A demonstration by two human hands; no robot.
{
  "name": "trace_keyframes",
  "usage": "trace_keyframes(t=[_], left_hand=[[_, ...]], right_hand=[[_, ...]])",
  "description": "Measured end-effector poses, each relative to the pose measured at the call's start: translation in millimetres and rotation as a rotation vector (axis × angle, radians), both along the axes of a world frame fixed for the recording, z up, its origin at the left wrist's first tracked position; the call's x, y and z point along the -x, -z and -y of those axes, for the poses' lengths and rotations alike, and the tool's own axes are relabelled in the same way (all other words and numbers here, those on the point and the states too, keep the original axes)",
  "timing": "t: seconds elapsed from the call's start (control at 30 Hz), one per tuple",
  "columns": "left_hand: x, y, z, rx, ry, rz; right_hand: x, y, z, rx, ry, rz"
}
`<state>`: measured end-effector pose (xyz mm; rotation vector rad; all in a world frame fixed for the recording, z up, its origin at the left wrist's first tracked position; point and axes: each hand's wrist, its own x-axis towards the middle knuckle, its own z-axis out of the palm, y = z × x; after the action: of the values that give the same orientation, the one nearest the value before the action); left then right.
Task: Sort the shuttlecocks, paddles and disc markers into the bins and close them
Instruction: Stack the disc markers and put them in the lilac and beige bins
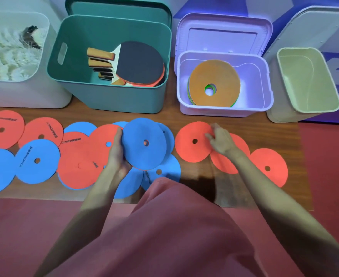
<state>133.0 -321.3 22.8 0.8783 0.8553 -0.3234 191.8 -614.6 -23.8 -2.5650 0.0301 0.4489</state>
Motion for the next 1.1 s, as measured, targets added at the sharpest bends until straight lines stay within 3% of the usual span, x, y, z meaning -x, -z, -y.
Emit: trace_keyframes(t=[0.07, 0.13, 0.23, 0.33, 0.57, 0.93, 1.1], left_hand=[[-1.9, -0.5, -0.1, -0.016, 0.007, 0.013], [-3.8, -2.2, 1.6, -0.02, 0.009, 0.024], [-6.9, -5.0, 9.9, -0.008, 0.029, 0.023], [-9.7, -6.5, 25.9, 0.027, 0.063, 0.032], [-9.3, -17.7, 64.8, 0.093, 0.139, 0.034], [10.2, -22.3, 116.0, 0.004, 0.195, -0.02], [12.0, -16.8, 136.5, 0.016, 0.129, -0.05]], right_hand=[[3.3, -18.1, 2.3, -0.118, -0.037, 0.193], [9.4, -36.5, -3.1, -0.36, -0.003, 0.284], [17.5, -56.1, -14.5, -0.833, 0.141, 0.216], [22.2, -59.9, -28.8, -1.037, 0.194, 0.083], [37.0, -26.7, -37.4, -0.912, 0.153, 0.035], [60.8, -17.1, 6.6, -0.804, 0.147, -0.015], [64.8, -0.9, 41.0, -0.429, 0.327, 0.08]])
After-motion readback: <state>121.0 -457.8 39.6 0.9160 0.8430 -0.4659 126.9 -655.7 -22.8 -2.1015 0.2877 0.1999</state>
